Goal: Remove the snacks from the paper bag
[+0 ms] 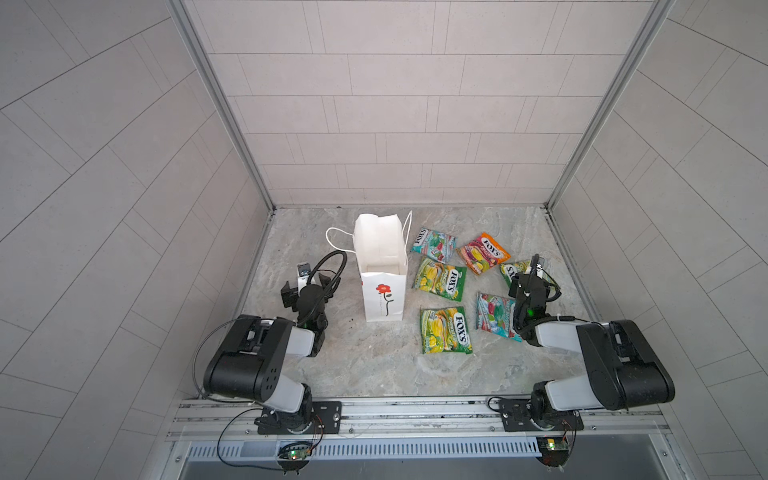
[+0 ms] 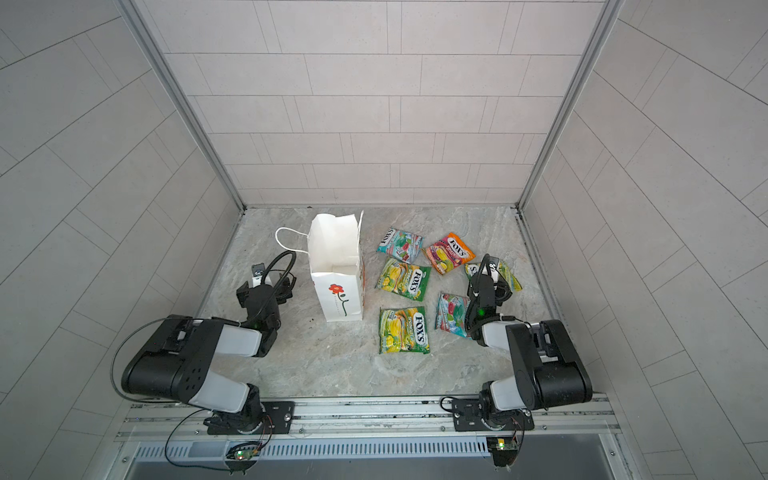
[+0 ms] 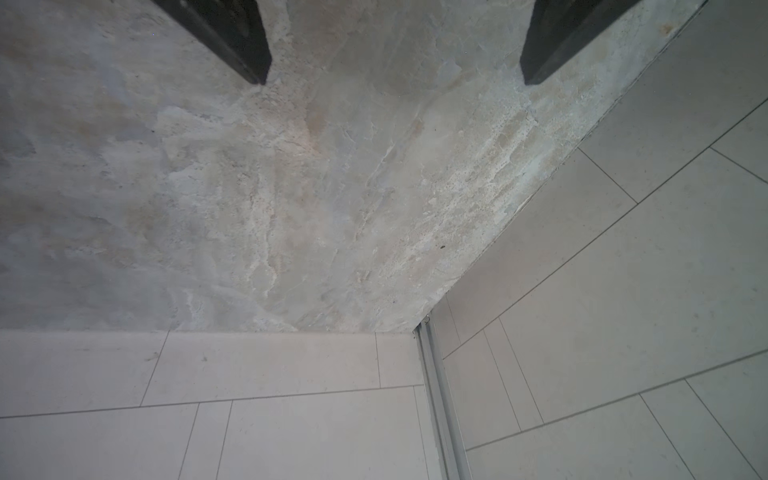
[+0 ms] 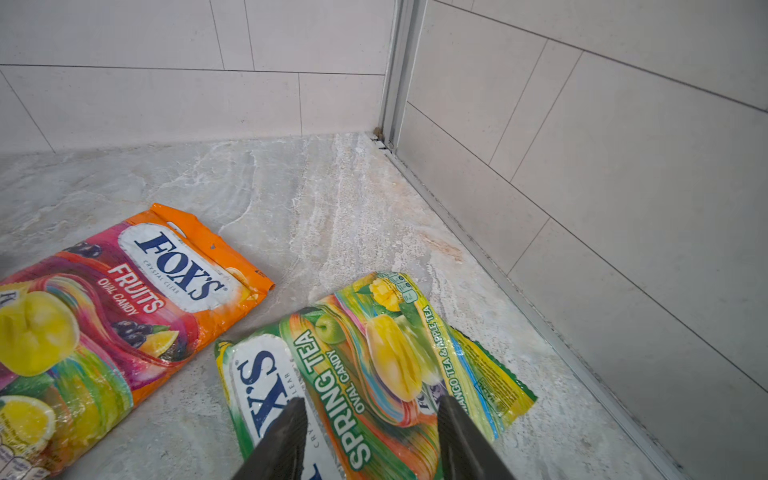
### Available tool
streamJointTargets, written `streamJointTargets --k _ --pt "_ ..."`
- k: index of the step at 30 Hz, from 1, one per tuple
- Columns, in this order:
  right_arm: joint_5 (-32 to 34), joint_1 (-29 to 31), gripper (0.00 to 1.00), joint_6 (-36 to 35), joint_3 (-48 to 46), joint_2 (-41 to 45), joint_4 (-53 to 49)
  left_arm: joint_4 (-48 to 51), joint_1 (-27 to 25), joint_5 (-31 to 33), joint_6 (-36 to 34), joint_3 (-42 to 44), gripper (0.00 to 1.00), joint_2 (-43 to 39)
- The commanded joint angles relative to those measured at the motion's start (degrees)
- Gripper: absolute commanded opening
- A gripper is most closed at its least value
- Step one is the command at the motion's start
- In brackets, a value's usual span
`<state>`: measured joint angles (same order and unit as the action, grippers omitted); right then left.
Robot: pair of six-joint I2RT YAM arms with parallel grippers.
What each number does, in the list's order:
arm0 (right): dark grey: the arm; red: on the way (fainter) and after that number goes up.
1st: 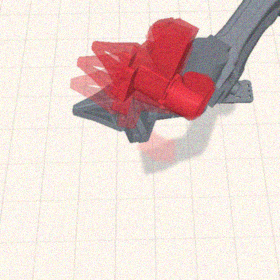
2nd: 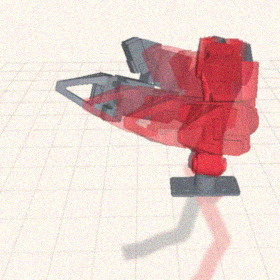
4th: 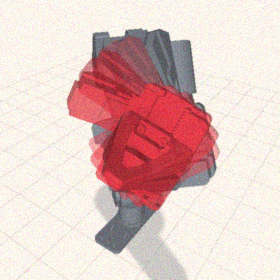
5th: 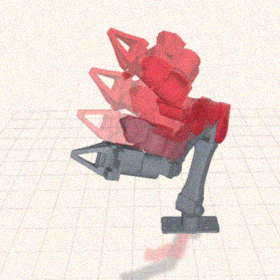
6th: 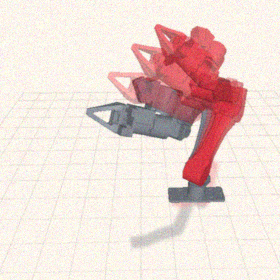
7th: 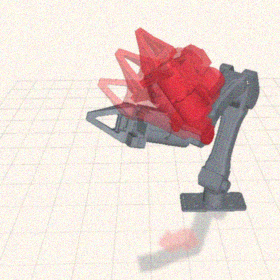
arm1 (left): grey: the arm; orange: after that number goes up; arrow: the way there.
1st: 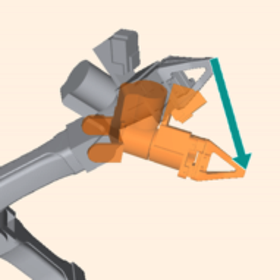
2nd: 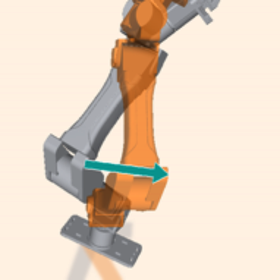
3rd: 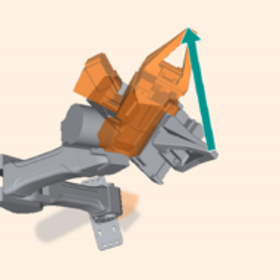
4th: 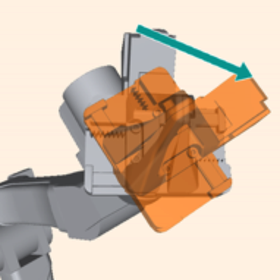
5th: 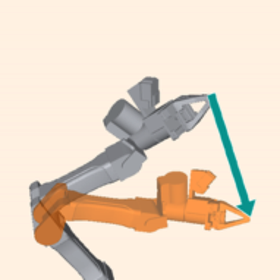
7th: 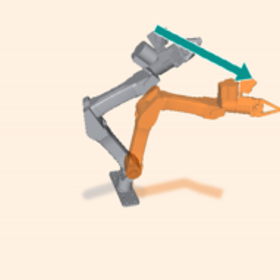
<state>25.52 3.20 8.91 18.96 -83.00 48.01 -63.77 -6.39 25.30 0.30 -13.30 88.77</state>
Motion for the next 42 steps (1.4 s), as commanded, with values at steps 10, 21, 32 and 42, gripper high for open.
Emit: streamJointTargets --k 10,21,32,42 --pt "-5.8 -0.22 0.55 -3.95 -1.41 -5.06 11.32 -5.22 1.87 -7.02 0.88 -1.22 1.0 2.81" --pt "-5.92 0.33 0.99 -5.72 -0.2 -7.46 11.55 8.56 2.36 -3.18 2.82 -8.23 1.0 2.16" --pt "-5.83 0.4 0.99 -5.79 -0.16 -7.52 11.66 8.23 2.29 -3.06 2.69 -8.15 1.0 2.19" --pt "-5.83 0.44 0.99 -5.75 -0.16 -7.53 11.66 8.67 2.33 -3.03 2.69 -8.37 1.0 2.28"
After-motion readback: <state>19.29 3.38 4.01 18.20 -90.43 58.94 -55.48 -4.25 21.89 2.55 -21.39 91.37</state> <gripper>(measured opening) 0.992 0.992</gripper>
